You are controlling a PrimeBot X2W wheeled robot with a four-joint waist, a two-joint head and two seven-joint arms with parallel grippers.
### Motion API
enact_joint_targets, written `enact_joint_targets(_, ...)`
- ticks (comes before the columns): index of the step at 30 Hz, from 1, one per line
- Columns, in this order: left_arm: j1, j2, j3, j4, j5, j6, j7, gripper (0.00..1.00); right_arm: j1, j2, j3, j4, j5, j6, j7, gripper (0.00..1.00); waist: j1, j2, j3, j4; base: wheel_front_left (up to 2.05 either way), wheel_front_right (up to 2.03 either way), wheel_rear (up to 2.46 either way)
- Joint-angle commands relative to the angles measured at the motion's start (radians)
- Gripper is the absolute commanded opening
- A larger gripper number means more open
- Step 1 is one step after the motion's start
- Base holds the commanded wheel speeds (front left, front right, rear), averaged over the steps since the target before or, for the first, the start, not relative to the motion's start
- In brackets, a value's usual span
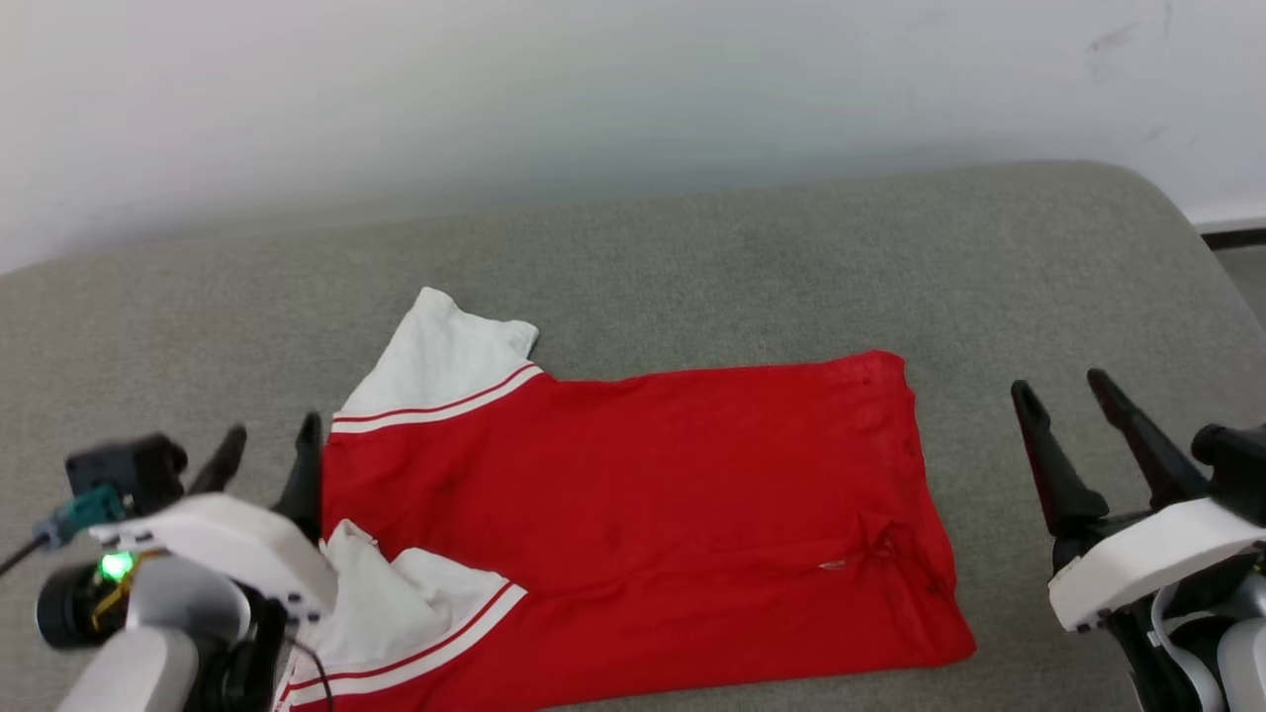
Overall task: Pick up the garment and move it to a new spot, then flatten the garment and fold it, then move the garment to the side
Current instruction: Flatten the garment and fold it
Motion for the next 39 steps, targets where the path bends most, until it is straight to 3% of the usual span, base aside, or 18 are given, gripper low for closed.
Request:
enact_joint_targets(1,-0.030,0.004,0.000,-0.004,0.012,0.001,-0.003,1.00,-0.013,0.010,-0.009,-0.012,-0.011,0.000,-0.012,1.00,0.0001,-0.0001,0.027,-0.014,0.00,0.00,0.00)
enact_joint_targets(6,-0.178,0.021,0.003,0.007,0.034,-0.013,0.012,1.00,-0.060,0.049,-0.034,-0.071,-0.040,0.000,-0.048,1.00,0.0001,-0.0001,0.142,-0.045,0.00,0.00,0.00)
enact_joint_targets(11,-0.365,0.054,-0.015,0.060,0.048,-0.058,0.084,1.00,-0.116,0.072,-0.046,-0.126,-0.055,0.000,-0.074,1.00,0.0001,-0.0001,0.263,-0.075,0.00,0.00,0.00)
enact_joint_targets(15,-0.533,0.095,-0.046,0.118,0.028,-0.127,0.212,1.00,-0.155,0.085,-0.042,-0.155,-0.057,0.000,-0.086,1.00,0.0001,-0.0001,0.347,-0.100,0.00,0.00,0.00)
enact_joint_targets(21,-0.738,0.164,-0.098,0.199,-0.036,-0.210,0.510,1.00,-0.194,0.103,-0.024,-0.148,-0.049,0.000,-0.103,1.00,0.0001,-0.0001,0.434,-0.140,0.00,0.00,0.00)
enact_joint_targets(26,-0.822,0.224,-0.152,0.268,-0.073,-0.209,0.793,1.00,-0.213,0.115,0.000,-0.117,-0.037,0.000,-0.126,1.00,0.0001,-0.0001,0.477,-0.174,0.00,0.00,0.00)
enact_joint_targets(32,-0.809,0.255,-0.198,0.344,-0.096,-0.161,0.990,0.99,-0.228,0.123,0.016,-0.068,-0.008,0.000,-0.150,1.00,0.0001,-0.0001,0.507,-0.206,0.00,0.00,0.00)
enact_joint_targets(33,-0.793,0.243,-0.204,0.356,-0.112,-0.152,1.017,0.47,-0.229,0.122,0.018,-0.062,-0.004,0.000,-0.151,1.00,0.0001,-0.0001,0.508,-0.209,0.00,0.00,0.00)
enact_joint_targets(34,-0.780,0.232,-0.208,0.363,-0.123,-0.145,1.032,0.20,-0.230,0.121,0.021,-0.057,0.000,0.000,-0.151,1.00,0.0001,-0.0001,0.508,-0.211,0.00,0.00,0.00)
enact_joint_targets(35,-0.771,0.225,-0.209,0.366,-0.127,-0.139,1.034,0.00,-0.230,0.118,0.024,-0.052,0.004,0.000,-0.150,1.00,0.0001,-0.0001,0.508,-0.212,0.00,0.00,0.00)
enact_joint_targets(39,-0.748,0.200,-0.190,0.379,-0.140,-0.137,0.974,0.00,-0.240,0.100,0.032,-0.038,0.034,0.000,-0.139,1.00,0.0001,-0.0001,0.494,-0.208,0.00,0.00,0.00)
